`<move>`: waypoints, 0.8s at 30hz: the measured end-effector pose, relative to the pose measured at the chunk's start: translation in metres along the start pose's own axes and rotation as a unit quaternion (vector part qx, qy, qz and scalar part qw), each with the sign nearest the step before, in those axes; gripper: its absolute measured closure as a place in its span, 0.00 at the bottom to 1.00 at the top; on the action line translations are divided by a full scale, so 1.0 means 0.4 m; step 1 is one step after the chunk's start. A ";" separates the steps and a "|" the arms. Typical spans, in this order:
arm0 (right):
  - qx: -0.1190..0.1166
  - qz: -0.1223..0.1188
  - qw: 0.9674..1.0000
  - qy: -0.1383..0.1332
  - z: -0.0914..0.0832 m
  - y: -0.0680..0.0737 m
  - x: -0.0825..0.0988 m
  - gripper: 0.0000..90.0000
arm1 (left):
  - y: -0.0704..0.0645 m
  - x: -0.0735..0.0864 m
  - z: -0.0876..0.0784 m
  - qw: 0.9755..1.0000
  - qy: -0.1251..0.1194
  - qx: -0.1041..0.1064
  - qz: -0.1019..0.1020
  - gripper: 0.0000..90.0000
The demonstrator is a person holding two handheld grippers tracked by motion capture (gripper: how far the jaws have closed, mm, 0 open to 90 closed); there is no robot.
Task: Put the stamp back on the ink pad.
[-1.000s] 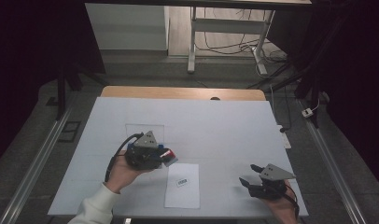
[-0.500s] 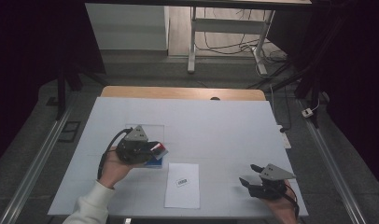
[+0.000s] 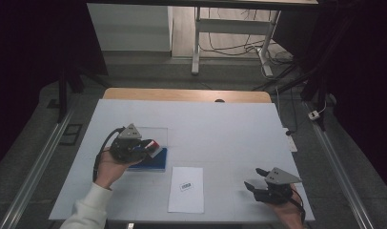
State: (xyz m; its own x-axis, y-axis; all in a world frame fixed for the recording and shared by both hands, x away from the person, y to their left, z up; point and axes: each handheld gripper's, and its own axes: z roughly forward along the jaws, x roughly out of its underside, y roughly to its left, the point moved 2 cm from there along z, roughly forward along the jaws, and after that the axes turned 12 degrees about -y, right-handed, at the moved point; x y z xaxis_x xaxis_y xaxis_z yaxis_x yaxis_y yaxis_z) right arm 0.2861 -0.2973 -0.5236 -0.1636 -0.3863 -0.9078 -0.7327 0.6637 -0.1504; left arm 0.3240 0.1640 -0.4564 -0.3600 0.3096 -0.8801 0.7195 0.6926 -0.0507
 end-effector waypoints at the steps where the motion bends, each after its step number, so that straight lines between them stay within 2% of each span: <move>1: 0.000 0.000 1.000 0.000 0.000 0.000 0.000 0.35 | 0.003 0.001 0.000 1.000 0.001 -0.004 0.000 0.78; 4: 0.000 0.000 1.000 -0.001 0.001 0.000 0.000 0.35 | 0.014 0.008 0.007 1.000 0.007 -0.018 0.002 0.78; 7: -0.001 0.000 1.000 -0.001 0.003 0.002 0.000 0.35 | 0.030 0.022 0.019 1.000 0.010 -0.028 -0.006 0.78; 11: 0.000 0.000 1.000 0.002 0.002 0.002 -0.001 0.35 | 0.052 0.042 0.037 0.999 0.029 -0.045 -0.010 0.78; 15: 0.003 -0.001 1.000 0.004 0.003 0.001 0.000 0.35 | 0.065 0.060 0.052 0.998 0.045 -0.044 -0.018 0.78; 21: 0.001 0.001 1.000 0.002 0.001 0.001 0.000 0.35 | 0.072 0.085 0.067 0.995 0.082 -0.044 -0.021 0.78; 24: 0.002 0.000 1.000 0.003 0.001 0.001 0.001 0.35 | 0.071 0.095 0.078 0.993 0.104 -0.047 -0.013 0.78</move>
State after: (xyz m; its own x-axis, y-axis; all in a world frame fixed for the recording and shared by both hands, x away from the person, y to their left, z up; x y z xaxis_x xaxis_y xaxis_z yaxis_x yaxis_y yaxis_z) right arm 0.2862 -0.2968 -0.5240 -0.1675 -0.3906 -0.9052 -0.7297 0.6666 -0.1526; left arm 0.3492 0.1750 -0.5059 -0.4991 0.4124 -0.7621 0.6536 0.7566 -0.0186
